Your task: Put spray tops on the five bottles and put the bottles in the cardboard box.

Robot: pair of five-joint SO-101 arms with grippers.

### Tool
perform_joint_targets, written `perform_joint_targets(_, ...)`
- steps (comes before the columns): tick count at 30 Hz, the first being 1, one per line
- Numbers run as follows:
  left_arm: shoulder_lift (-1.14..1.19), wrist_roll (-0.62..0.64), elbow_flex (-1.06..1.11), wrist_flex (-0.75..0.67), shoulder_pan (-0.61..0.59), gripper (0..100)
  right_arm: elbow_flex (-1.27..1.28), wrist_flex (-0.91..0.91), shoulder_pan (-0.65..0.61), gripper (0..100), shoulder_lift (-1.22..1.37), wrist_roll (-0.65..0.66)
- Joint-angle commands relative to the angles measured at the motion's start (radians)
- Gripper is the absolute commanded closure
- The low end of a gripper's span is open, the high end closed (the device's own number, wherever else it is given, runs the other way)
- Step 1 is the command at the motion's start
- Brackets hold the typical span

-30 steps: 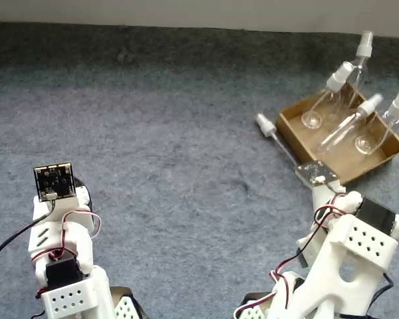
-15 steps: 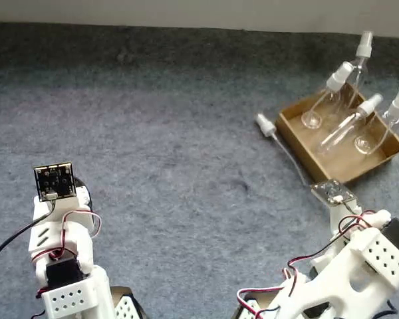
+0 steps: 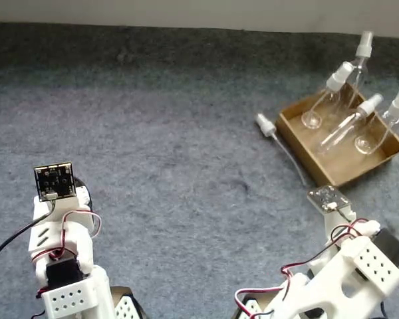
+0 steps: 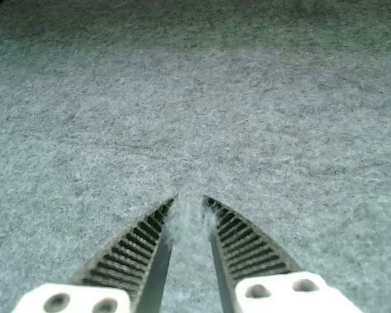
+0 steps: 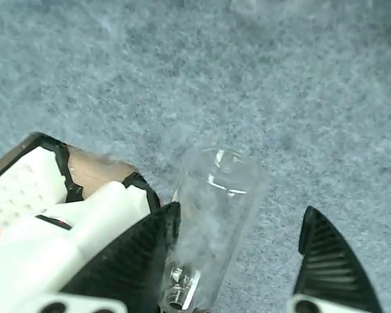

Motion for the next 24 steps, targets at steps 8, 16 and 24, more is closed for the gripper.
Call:
perform_joint_targets(8, -0.01, -0.009, 0.019, -0.015, 0.019, 98, 0.128, -0.008, 0.048, 73.5, 0.018, 0.107)
perform_joint_targets(16, -0.01, -0.009, 0.019, -0.015, 0.019, 98, 0.239, -0.107, 0.056, 88.0, 0.018, 0.187)
perform_joint_targets(24, -0.01, -0.009, 0.019, -0.015, 0.019, 98, 0.269, -0.137, 0.054, 91.0, 0.012, 0.189)
